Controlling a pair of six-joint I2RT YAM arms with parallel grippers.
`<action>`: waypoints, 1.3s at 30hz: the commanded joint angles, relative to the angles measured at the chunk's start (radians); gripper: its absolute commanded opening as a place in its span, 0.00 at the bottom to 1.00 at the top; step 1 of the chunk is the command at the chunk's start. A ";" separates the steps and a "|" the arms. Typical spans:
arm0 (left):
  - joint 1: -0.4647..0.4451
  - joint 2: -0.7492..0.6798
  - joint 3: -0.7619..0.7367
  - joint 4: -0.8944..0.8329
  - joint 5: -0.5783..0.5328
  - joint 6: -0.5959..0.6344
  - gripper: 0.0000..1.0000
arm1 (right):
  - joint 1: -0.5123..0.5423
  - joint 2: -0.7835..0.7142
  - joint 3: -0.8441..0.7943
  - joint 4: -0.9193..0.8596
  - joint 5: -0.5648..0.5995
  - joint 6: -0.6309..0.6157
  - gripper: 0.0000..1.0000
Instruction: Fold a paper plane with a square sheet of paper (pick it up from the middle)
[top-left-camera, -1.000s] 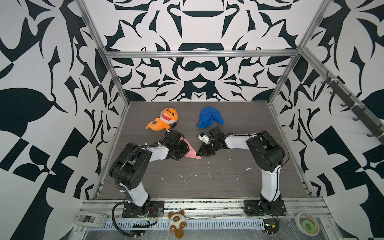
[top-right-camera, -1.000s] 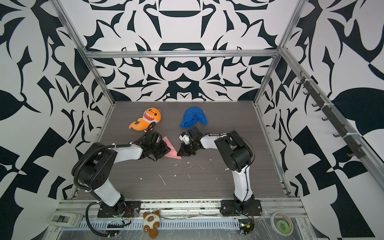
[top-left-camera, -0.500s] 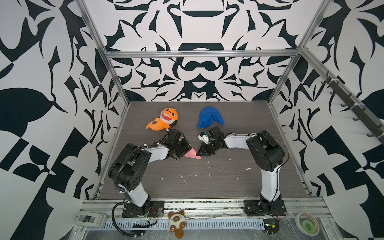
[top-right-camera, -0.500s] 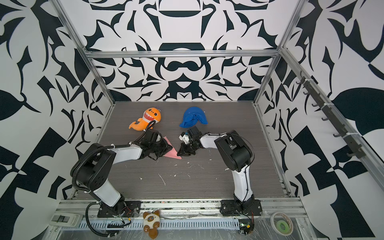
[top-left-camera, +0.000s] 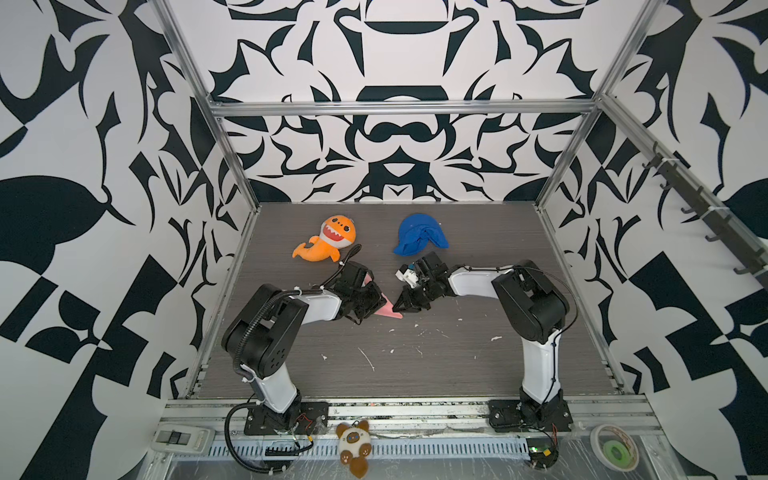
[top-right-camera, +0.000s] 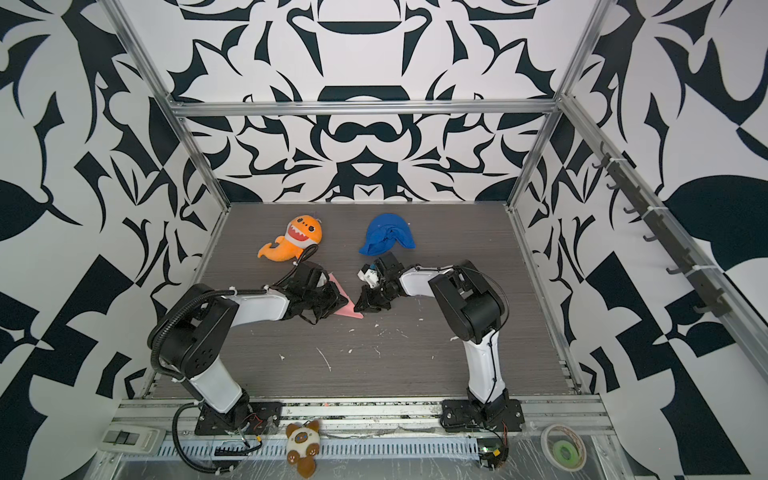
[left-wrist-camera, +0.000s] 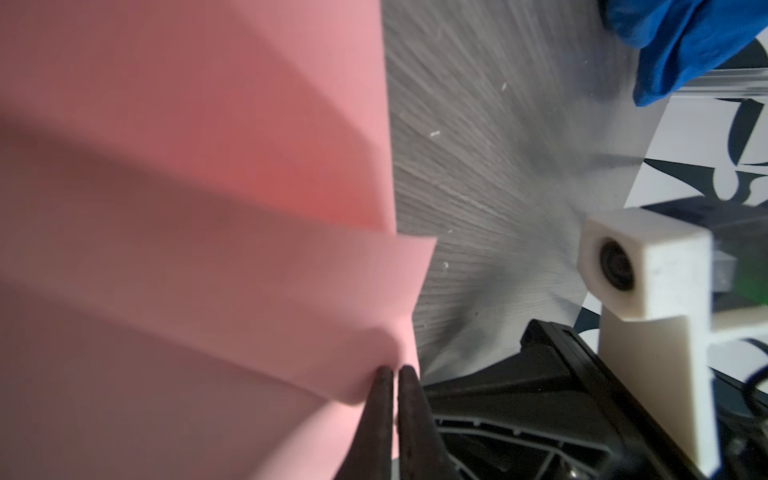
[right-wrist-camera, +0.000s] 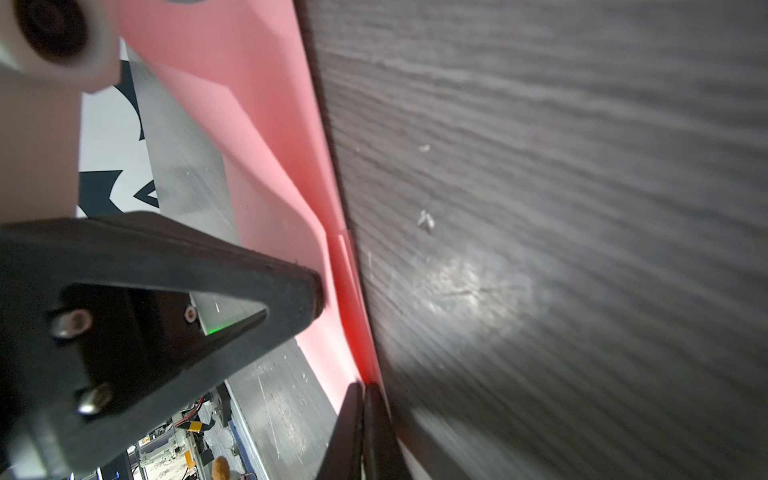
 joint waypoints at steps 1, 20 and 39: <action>-0.002 0.021 0.007 -0.067 -0.039 0.014 0.09 | -0.003 0.054 -0.017 -0.126 0.118 -0.016 0.09; -0.002 0.045 0.019 -0.131 -0.078 0.020 0.08 | -0.015 -0.114 -0.051 -0.063 0.090 -0.014 0.18; -0.002 0.045 0.025 -0.141 -0.084 0.014 0.08 | 0.040 -0.113 0.007 0.070 0.047 0.098 0.09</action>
